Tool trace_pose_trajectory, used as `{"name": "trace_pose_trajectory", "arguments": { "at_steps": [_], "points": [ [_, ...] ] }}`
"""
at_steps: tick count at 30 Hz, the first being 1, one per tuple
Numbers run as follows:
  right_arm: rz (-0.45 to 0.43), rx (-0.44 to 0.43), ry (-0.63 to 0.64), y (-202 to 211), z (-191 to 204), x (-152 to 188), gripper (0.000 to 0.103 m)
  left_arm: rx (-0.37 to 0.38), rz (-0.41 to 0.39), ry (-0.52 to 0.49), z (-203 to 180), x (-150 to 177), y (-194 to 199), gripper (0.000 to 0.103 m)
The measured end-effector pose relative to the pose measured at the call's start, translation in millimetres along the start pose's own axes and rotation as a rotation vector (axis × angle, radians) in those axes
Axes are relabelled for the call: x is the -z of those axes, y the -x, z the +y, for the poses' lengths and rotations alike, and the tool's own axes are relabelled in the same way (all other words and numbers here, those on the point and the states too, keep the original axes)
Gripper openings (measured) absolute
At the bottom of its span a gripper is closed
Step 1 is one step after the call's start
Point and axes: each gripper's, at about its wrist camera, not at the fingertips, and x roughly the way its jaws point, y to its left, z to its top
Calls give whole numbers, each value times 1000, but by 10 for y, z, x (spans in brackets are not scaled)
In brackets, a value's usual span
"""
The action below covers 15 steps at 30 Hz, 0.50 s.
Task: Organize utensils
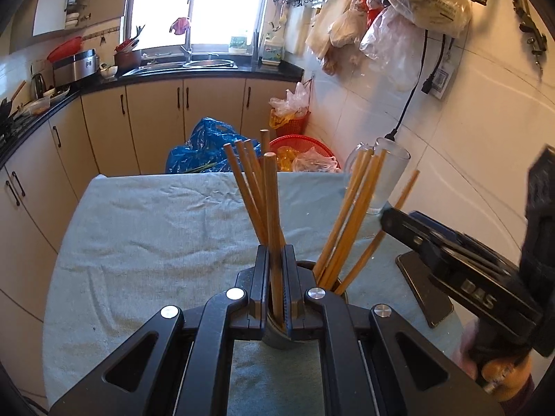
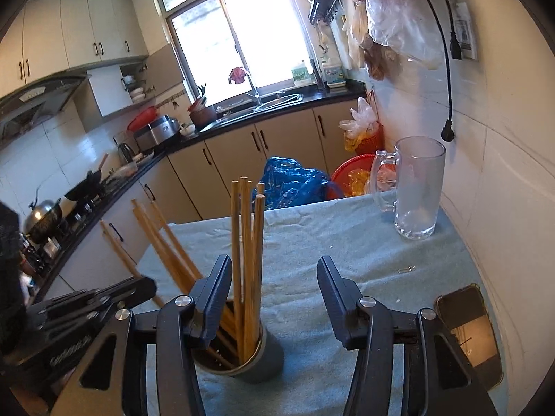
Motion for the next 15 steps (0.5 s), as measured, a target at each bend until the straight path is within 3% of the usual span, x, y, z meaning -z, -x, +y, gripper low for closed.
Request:
{"name": "trace_pose_trajectory", "arguments": {
  "at_steps": [2,4,5,15],
  "points": [
    [9,5,9,-75,-2,-33,41,4,2,-1,-17,-7,-5,6],
    [28,-19,8,-134,-7,-54,13,6,1,-2,-25,-21,4,6],
    [36,-35,4,-155,-13,-67,9,11,1,1,-23,-29,7,6],
    [12,-43,61,-96,135,-84,9,-2,-7,18,7,-46,11,7]
  ]
}}
